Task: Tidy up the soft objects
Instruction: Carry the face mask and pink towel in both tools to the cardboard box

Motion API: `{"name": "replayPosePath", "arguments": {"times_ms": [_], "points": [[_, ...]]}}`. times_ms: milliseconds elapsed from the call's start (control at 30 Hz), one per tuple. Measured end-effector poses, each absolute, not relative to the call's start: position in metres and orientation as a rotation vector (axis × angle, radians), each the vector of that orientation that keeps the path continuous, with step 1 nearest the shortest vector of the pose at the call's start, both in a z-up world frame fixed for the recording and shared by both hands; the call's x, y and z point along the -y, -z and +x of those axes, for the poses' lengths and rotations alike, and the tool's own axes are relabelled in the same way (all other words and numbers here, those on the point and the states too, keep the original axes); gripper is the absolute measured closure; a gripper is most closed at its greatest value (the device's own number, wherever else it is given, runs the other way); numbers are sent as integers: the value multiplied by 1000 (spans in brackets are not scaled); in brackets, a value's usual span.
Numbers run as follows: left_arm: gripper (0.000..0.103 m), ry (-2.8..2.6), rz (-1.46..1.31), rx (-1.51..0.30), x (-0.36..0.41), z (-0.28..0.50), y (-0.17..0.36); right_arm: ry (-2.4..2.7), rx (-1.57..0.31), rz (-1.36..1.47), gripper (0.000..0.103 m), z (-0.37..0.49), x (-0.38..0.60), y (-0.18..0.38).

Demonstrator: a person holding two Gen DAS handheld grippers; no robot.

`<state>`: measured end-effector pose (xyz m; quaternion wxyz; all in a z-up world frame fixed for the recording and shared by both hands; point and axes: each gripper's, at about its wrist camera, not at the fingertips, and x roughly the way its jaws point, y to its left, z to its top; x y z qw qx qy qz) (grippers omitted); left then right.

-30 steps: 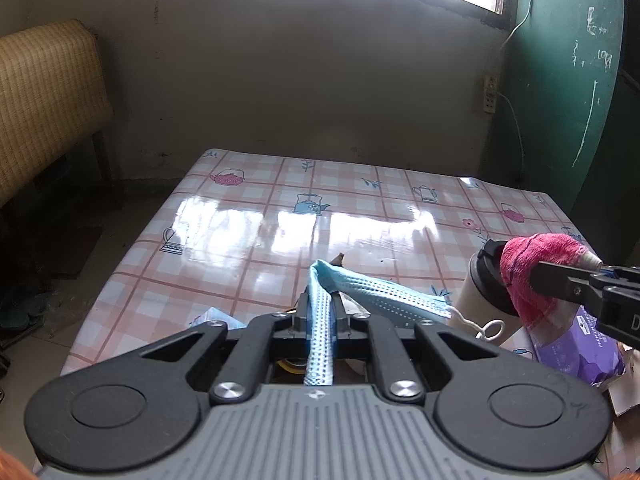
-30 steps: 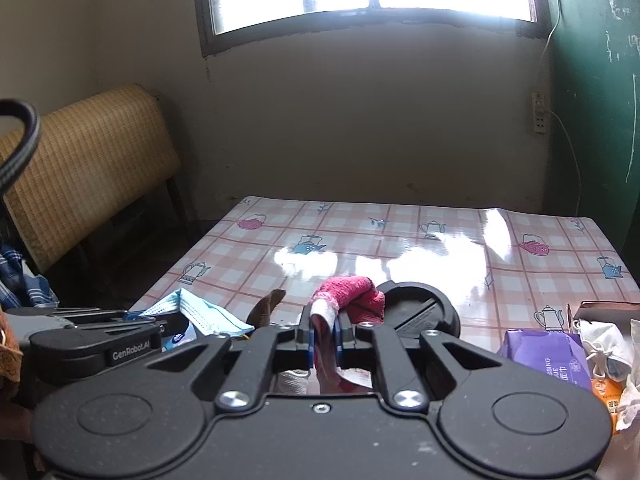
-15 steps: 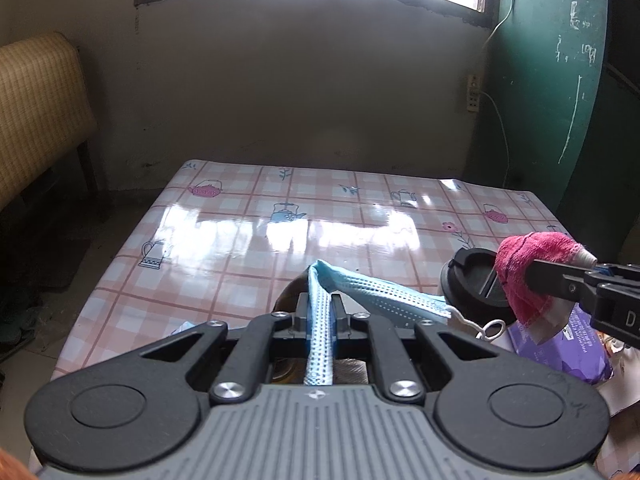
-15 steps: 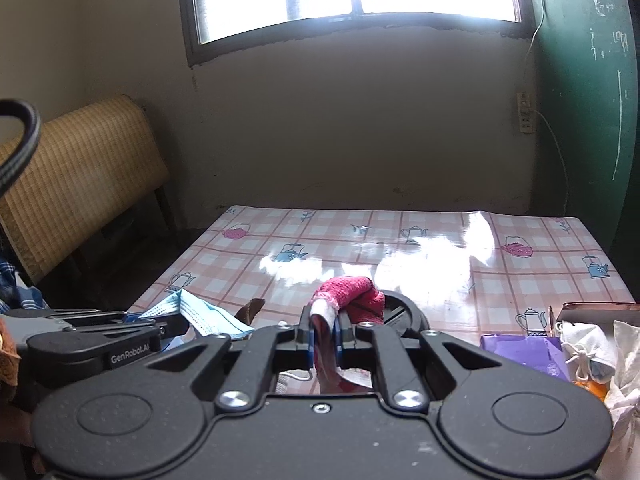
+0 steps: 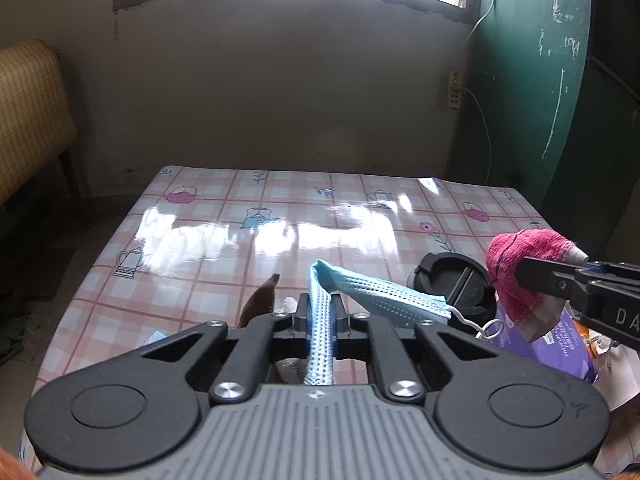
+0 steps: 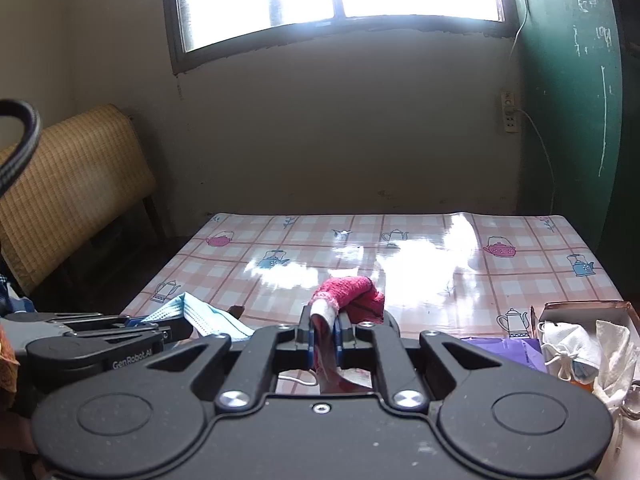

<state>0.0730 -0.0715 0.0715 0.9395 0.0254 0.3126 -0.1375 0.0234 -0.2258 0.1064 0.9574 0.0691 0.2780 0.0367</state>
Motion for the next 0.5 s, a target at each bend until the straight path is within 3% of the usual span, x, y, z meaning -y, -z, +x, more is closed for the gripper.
{"name": "replayPosePath", "arguments": {"times_ms": [500], "points": [[91,319,64,-647,91,75,-69,-36,-562,154,91,23,243,-107]]}}
